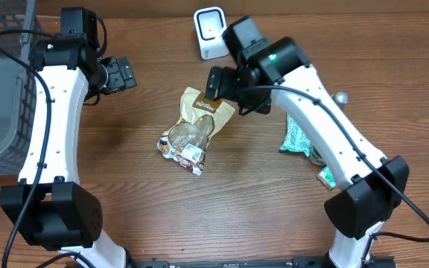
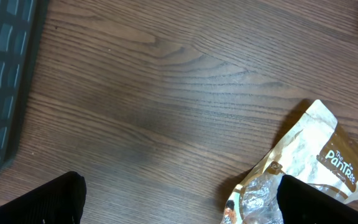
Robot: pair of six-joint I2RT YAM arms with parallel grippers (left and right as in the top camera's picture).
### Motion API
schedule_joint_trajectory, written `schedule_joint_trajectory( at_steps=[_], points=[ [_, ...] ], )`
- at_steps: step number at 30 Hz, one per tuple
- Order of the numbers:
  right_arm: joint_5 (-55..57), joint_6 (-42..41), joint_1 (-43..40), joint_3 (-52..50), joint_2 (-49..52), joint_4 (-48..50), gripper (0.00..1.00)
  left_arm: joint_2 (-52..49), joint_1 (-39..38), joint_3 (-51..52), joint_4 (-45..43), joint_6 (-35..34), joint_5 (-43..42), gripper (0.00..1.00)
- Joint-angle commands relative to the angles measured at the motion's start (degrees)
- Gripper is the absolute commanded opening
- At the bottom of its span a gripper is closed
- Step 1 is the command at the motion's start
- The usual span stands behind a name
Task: Scan the item barcode
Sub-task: 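Move the right gripper left over the PanTree bag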
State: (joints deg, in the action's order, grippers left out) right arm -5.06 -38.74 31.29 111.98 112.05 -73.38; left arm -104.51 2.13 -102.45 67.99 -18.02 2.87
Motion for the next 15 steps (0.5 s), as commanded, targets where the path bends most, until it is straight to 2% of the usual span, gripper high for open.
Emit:
schedule_joint_trajectory(
  at_steps=[1,10,15],
  points=[
    [2.0,-2.0,0.5,-3.5,-0.5,2.5,1.00,-0.2,-0.2,0.0,0.1,0.0,0.5,0.99],
    [2.0,-2.0,0.5,-12.2,-0.5,11.8,1.00,-0.2,-0.2,0.0,0.1,0.0,0.5,0.99],
    [2.0,-2.0,0.5,-12.8,-0.5,12.7,1.00,-0.2,-0.2,0.0,0.1,0.0,0.5,1.00]
  ],
)
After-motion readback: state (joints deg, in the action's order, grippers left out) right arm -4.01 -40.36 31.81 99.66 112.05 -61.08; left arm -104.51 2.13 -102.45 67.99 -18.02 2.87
